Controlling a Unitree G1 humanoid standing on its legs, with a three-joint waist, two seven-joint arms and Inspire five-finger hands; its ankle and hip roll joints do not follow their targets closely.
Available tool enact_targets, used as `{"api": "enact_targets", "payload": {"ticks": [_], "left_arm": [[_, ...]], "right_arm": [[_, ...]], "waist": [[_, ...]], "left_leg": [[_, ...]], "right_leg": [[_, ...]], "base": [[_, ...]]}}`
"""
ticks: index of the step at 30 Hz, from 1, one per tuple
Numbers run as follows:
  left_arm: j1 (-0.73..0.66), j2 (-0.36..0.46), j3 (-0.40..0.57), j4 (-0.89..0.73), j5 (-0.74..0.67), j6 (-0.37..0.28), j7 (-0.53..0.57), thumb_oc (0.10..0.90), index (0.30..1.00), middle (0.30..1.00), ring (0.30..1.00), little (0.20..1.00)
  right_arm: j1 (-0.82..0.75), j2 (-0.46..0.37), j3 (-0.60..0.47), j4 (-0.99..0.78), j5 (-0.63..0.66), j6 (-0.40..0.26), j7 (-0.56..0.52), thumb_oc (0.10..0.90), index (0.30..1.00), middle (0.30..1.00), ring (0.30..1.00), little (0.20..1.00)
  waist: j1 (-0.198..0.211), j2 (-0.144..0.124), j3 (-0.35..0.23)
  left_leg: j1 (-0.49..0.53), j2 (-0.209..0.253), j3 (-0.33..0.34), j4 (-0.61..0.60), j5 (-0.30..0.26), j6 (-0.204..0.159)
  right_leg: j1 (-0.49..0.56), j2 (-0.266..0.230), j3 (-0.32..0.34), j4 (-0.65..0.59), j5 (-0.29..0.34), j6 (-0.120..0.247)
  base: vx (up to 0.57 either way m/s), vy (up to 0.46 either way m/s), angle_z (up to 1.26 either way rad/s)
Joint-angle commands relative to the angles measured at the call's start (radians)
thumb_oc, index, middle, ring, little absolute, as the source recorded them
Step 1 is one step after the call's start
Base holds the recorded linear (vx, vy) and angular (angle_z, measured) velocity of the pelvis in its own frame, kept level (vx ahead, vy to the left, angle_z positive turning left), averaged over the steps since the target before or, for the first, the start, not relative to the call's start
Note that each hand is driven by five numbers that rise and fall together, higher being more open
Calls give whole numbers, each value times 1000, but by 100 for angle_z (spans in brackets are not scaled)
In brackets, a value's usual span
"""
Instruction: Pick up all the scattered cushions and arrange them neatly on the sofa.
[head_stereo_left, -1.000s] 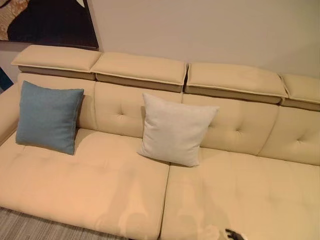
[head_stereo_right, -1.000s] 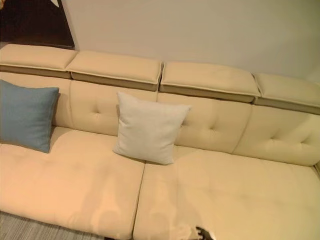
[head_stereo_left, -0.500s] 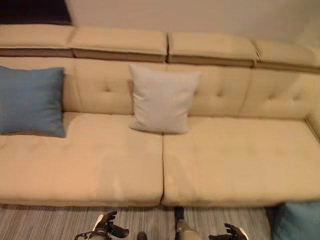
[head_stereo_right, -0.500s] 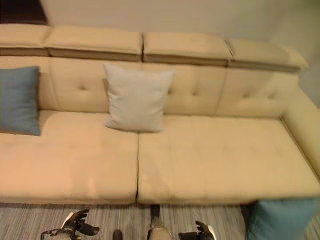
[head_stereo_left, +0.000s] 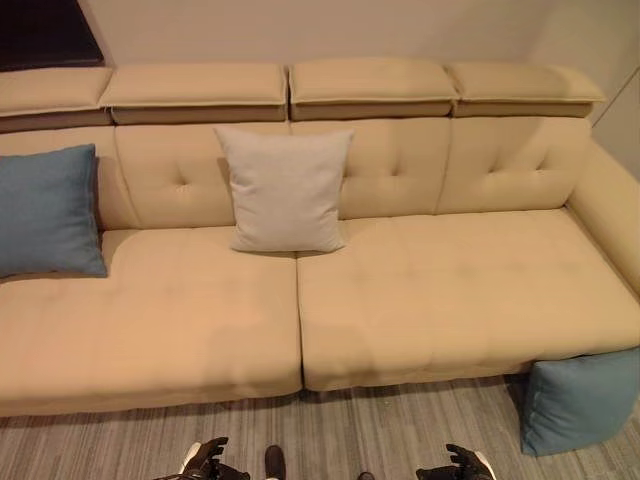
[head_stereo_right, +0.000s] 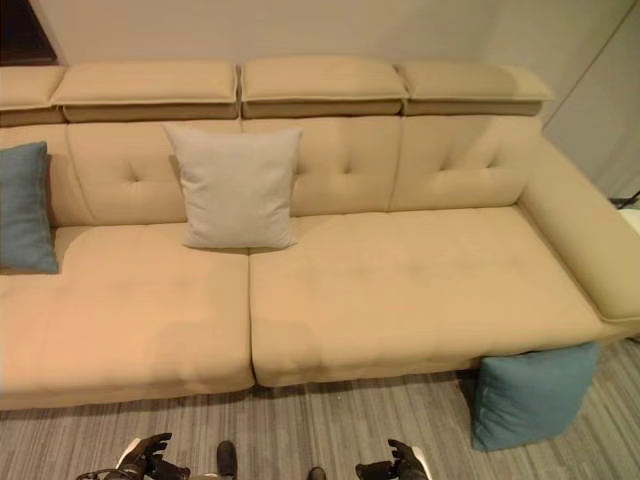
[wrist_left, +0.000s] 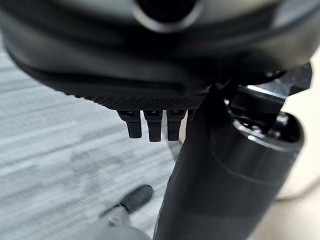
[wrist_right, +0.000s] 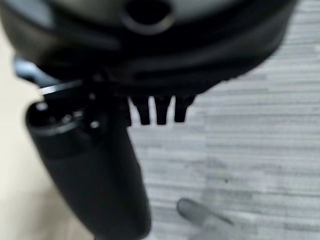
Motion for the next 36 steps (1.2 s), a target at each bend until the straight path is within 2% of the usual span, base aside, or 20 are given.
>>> {"api": "enact_targets", "payload": {"ticks": [1,6,7,8,9,12,13,15,17,21,22,23,24,25,26,28,30,31,32,36], "left_arm": [[-67,37,14,-32,-2,-28,15,800,900,900,900,900],[-78,14,-18,-36,7,-23,9,800,900,900,900,900],[-82,7,-26,-37,5,-23,10,800,900,900,900,900],[-85,-10,-31,-34,-10,-26,15,800,900,900,900,900],[-85,-11,-31,-34,-11,-26,15,800,900,900,900,900],[-89,-29,-36,-34,-25,-27,15,800,900,900,900,900],[-89,-29,-36,-34,-25,-27,15,800,900,900,900,900],[-105,-40,-48,-39,-21,-29,15,800,900,900,900,900],[-124,-36,-68,-41,-6,-29,17,800,900,900,900,900],[-142,-13,-86,-35,28,-28,20,800,900,900,900,900],[-147,-2,-86,-30,33,-26,20,800,900,900,900,900],[-149,4,-87,-25,41,-25,19,800,900,900,900,900],[-149,4,-87,-24,41,-25,19,800,900,900,900,900],[-147,9,-87,-22,52,-23,18,800,900,900,900,900],[-140,16,-85,-20,63,-19,14,800,900,900,900,900],[-136,18,-80,-20,62,-18,13,800,900,900,900,900],[-125,15,-69,-20,60,-15,13,800,900,900,900,900],[-125,15,-69,-20,60,-15,13,800,900,900,900,900],[-123,14,-65,-30,58,-18,12,800,900,900,900,900],[-113,6,-63,-44,52,-19,12,800,900,900,900,900]], "right_arm": [[-29,-42,6,-14,34,-18,-32,800,900,900,900,900],[-22,-55,8,20,34,-13,-41,800,900,900,900,900],[-23,-56,12,30,31,-10,-42,800,900,900,900,900],[-23,-62,13,42,20,-15,-49,800,900,900,900,900],[-23,-62,13,42,20,-15,-49,800,900,900,900,900],[-32,-75,19,50,9,-9,-53,800,900,900,900,900],[-32,-75,19,50,9,-9,-53,800,900,900,900,900],[-44,-78,23,50,3,0,-53,800,900,900,900,900],[-63,-68,23,43,16,11,-57,800,900,900,900,900],[-78,-46,31,17,13,15,-63,800,900,900,900,900],[-76,-42,34,14,5,14,-66,800,900,900,900,900],[-70,-41,38,15,-5,13,-66,800,900,900,900,900],[-71,-41,38,15,-5,13,-66,800,900,900,900,900],[-64,-41,44,17,-19,14,-65,800,900,900,900,900],[-54,-44,45,28,-29,17,-64,800,900,900,900,900],[-47,-47,40,33,-30,19,-63,800,900,900,900,900],[-32,-48,28,41,-32,18,-65,800,900,900,900,900],[-32,-48,28,41,-32,19,-65,800,900,900,900,900],[-32,-48,30,38,-34,19,-69,800,900,900,900,900],[-31,-44,36,33,-31,21,-71,800,900,900,900,900]], "waist": [[-20,-50,12],[-32,-42,45],[-30,-42,52],[-22,-47,63],[-22,-47,63],[-9,-46,64],[-9,-46,65],[-19,-34,63],[-31,-40,72],[-38,-51,90],[-31,-48,101],[-23,-42,106],[-24,-44,104],[-15,-36,107],[-9,-33,104],[-6,-32,99],[18,-24,83],[18,-25,81],[49,-29,64],[51,-30,49]], "left_leg": [[-36,-82,-55,83,-129,-9],[-57,-58,-80,134,-113,-29],[-60,-64,-109,142,-118,-31],[-54,-108,-231,173,-162,-33],[-53,-108,-231,174,-163,-33],[-33,-153,-351,206,-212,-25],[-32,-153,-351,206,-212,-25],[-7,-168,-396,174,-231,-12],[-8,-166,-349,159,-229,0],[-10,-156,-262,121,-215,16],[-10,-143,-238,120,-214,17],[-15,-132,-215,113,-207,18],[-17,-134,-216,112,-203,18],[-21,-122,-192,103,-191,18],[-15,-114,-163,89,-175,26],[-12,-111,-149,85,-170,32],[-11,-93,-93,81,-162,34],[-14,-93,-93,80,-159,34],[-27,-78,-36,91,-156,25],[-18,-64,-2,95,-149,13]], "right_leg": [[62,-39,-13,-95,47,82],[73,-28,-8,-114,56,65],[66,-29,-4,-109,63,64],[43,-35,27,-101,85,64],[44,-34,27,-100,84,64],[14,-33,99,-99,110,71],[15,-33,99,-99,110,71],[-26,-34,157,-96,136,89],[-86,-44,208,-89,181,122],[-168,-57,220,-87,237,164],[-172,-61,178,-79,227,159],[-172,-81,98,-68,215,149],[-174,-83,97,-68,216,149],[-167,-109,0,-40,192,137],[-140,-119,-55,13,158,120],[-126,-116,-53,34,145,115],[-60,-127,-119,66,98,108],[-62,-127,-119,64,100,108],[0,-141,-185,20,90,117],[10,-110,-145,-44,95,114]], "base": [[-103,-94,-12],[-100,-39,-4],[-173,33,-30],[-139,32,-39],[-122,62,-55],[-46,86,-88],[-34,153,-134],[-93,250,-121],[-175,286,-122],[-186,172,-123],[-218,94,-76],[-157,66,-85],[-166,91,-163],[-199,130,-150],[-245,151,-131],[-164,66,-71],[-152,3,-76],[-140,-58,-95],[-97,-52,-115],[-35,-131,-91]]}}
